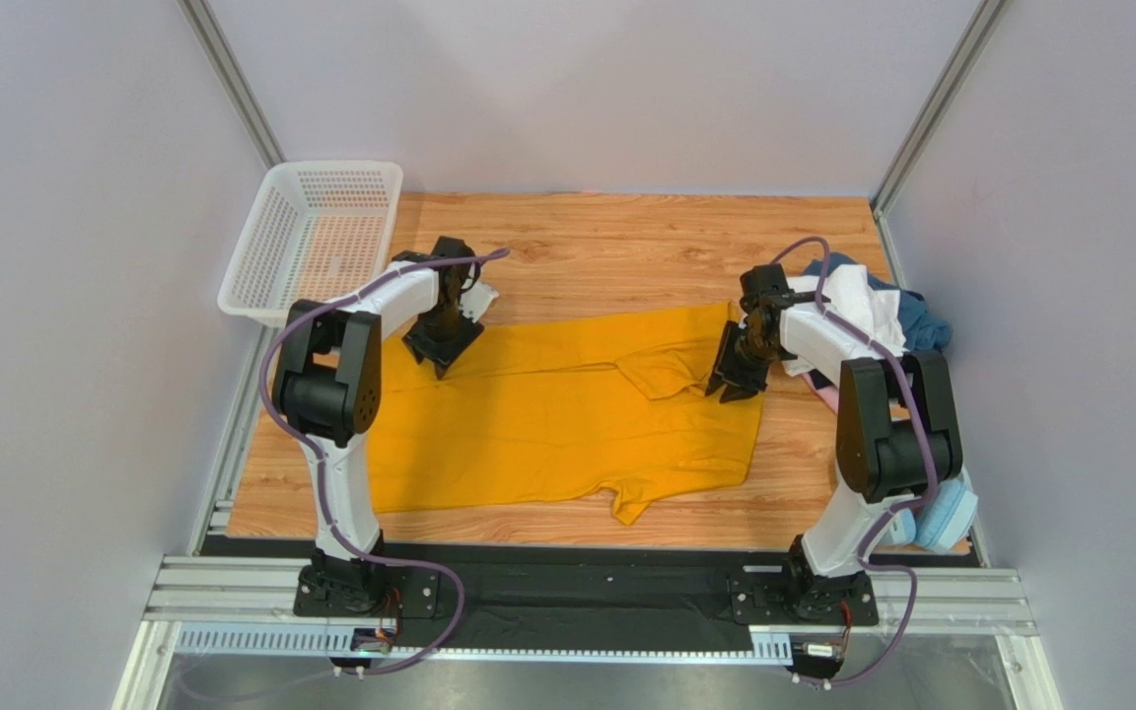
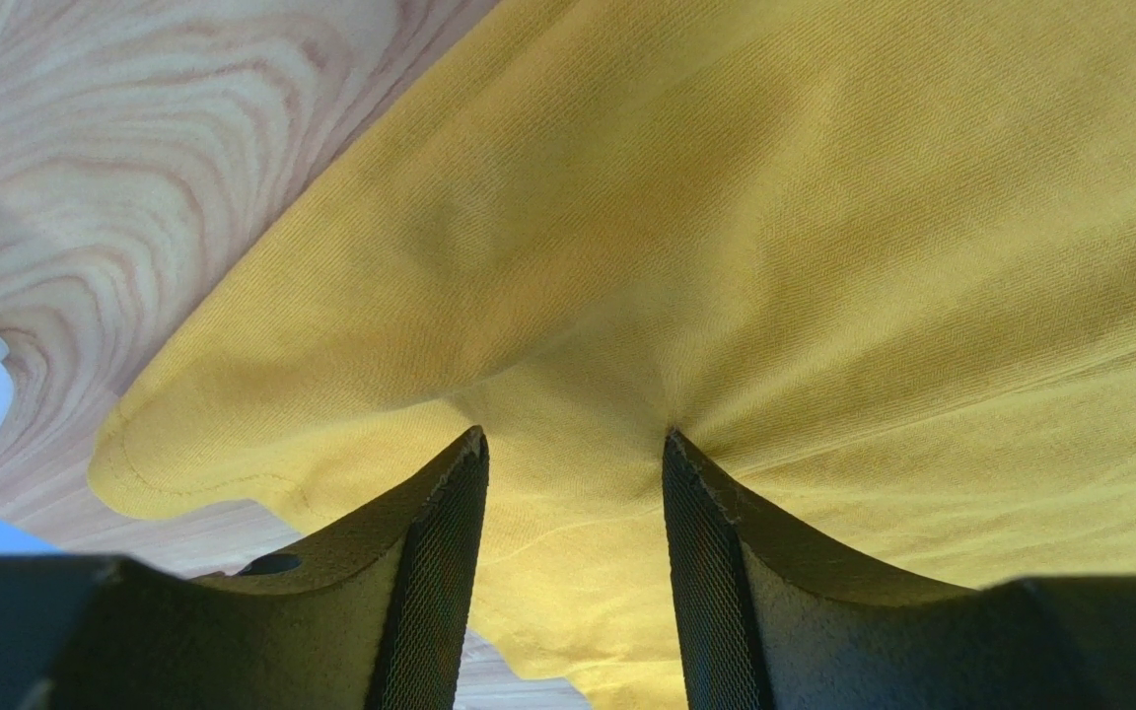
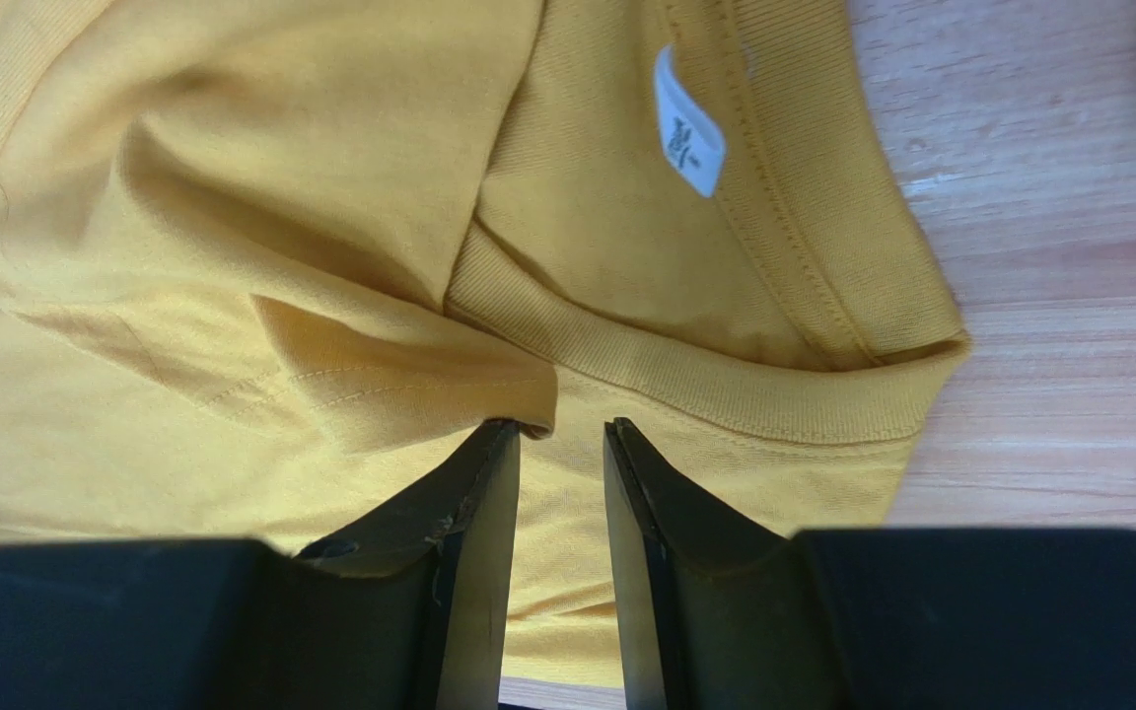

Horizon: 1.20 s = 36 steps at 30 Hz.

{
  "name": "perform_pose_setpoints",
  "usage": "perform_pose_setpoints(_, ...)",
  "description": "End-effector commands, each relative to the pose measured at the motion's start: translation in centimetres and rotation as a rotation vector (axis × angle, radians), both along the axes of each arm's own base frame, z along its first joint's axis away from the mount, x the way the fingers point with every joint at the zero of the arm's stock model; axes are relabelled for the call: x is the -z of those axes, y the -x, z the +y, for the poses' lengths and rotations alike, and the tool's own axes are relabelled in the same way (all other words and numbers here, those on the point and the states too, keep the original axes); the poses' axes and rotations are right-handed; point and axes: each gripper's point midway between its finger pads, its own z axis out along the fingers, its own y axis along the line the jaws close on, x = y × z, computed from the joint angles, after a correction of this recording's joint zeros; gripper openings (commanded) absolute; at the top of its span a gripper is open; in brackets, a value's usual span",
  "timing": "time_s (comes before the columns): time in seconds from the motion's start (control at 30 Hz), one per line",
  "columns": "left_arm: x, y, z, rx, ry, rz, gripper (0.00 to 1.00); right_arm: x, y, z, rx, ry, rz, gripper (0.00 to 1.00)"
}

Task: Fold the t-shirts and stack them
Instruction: Fold the flattened tshirt in 1/3 of the way

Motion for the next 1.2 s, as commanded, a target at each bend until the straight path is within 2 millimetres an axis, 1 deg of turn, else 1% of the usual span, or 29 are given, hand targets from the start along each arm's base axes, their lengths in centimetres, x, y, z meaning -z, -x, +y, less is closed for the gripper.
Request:
perform_pose_setpoints(0.0,-0.3,0.1,0.0,0.006,0.01,0.019,0.54,-1.1,-0.7,-0.6,0.002,0.007,-0.044,0.32)
perform_pose_setpoints(0.17,-0.1,0.2,0.0,0.006,0.011,0.025,0.54,-1.1,-1.0,-0.3,0.005,-0.007,-0.045,0.29)
perform_pose_setpoints(0.33,0.0,0.3,0.0,0.006,0.012,0.029,0.54,-2.0,-1.5,0.2,0.004,-0.038,-0.066,0.27)
perform_pose_setpoints(0.57,0.0,0.2,-0.1,0.007,0.016,0.026,0.54,-1.8,-1.4,0.5,0.002,-0.048,-0.057,0.27)
perform_pose_setpoints(0.63,0.0,0.3,-0.1,0.007,0.015,0.029,0.54,-1.6,-1.7,0.6,0.003,-0.052,-0.061,0.26)
perform_pose_setpoints(0.73,0.0,0.4,0.0,0.008,0.013,0.031,0.54,-1.3,-2.1,0.8,0.006,-0.061,-0.059,0.22)
perform_pose_setpoints(0.8,0.0,0.4,0.0,0.008,0.013,0.029,0.53,-1.4,-2.4,0.9,0.007,-0.065,-0.066,0.18)
perform_pose_setpoints(0.83,0.0,0.4,0.0,0.006,0.013,0.029,0.53,-1.4,-2.5,0.8,0.004,-0.064,-0.07,0.14)
perform_pose_setpoints(0.9,0.0,0.4,0.0,0.006,0.013,0.029,0.53,-1.6,-2.8,0.9,0.004,-0.067,-0.077,0.12)
perform_pose_setpoints(1.03,-0.1,0.3,-0.1,0.008,0.013,0.028,0.53,-1.8,-2.9,1.0,0.002,-0.07,-0.083,0.0)
perform_pose_setpoints(1.17,-0.1,0.3,0.0,0.006,0.012,0.027,0.53,-1.9,-2.7,0.9,0.0,-0.068,-0.085,0.0)
